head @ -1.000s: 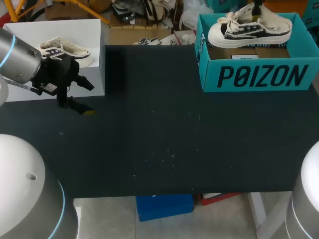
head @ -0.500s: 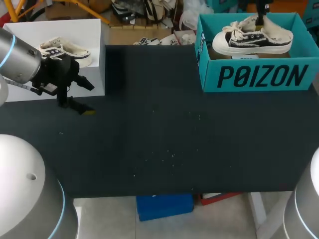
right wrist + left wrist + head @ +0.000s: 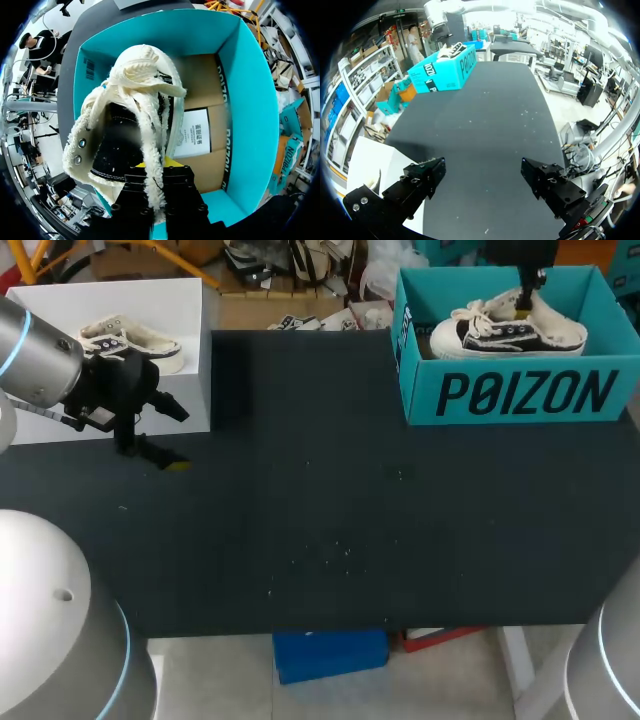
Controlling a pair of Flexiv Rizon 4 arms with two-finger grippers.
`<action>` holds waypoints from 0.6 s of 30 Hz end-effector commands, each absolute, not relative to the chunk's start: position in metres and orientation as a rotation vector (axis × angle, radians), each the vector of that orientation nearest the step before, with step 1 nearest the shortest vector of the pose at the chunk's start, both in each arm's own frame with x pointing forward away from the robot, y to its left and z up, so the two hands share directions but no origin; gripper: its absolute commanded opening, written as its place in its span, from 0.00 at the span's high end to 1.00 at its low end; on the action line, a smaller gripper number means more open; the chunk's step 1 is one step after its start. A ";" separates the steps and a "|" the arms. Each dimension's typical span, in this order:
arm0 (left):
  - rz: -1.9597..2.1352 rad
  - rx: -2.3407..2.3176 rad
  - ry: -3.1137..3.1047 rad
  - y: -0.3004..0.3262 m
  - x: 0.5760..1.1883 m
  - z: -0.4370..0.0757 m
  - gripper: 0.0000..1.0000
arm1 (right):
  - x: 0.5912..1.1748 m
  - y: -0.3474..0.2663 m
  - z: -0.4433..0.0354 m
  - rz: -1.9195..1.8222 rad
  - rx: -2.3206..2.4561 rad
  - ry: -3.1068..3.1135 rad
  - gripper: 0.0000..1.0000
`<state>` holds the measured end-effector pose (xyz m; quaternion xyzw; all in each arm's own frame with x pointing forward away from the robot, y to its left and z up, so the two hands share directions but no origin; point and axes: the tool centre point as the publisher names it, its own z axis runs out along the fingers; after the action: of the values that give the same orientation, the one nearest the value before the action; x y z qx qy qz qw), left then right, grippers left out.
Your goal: Take the shoe out of the shoebox, open the shoe tongue, remove and reinsert the insole, then place the shoe into the shoebox
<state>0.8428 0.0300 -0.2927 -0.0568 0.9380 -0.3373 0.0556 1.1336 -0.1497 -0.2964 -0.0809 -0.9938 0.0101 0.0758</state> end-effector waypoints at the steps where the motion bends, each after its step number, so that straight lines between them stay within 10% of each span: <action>1: -1.024 -0.171 2.842 0.030 0.842 -0.294 0.00 | 1.139 -0.147 -0.314 0.016 -0.237 -2.962 1.00; 18: -1.024 -0.171 2.842 0.030 0.842 -0.294 0.00 | 1.134 -0.147 -0.350 0.026 -0.235 -2.898 1.00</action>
<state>0.8428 0.0300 -0.2927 -0.0567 0.9380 -0.3374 0.0557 1.1258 -0.1482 -0.3448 -0.0786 -0.9913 0.0080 0.1049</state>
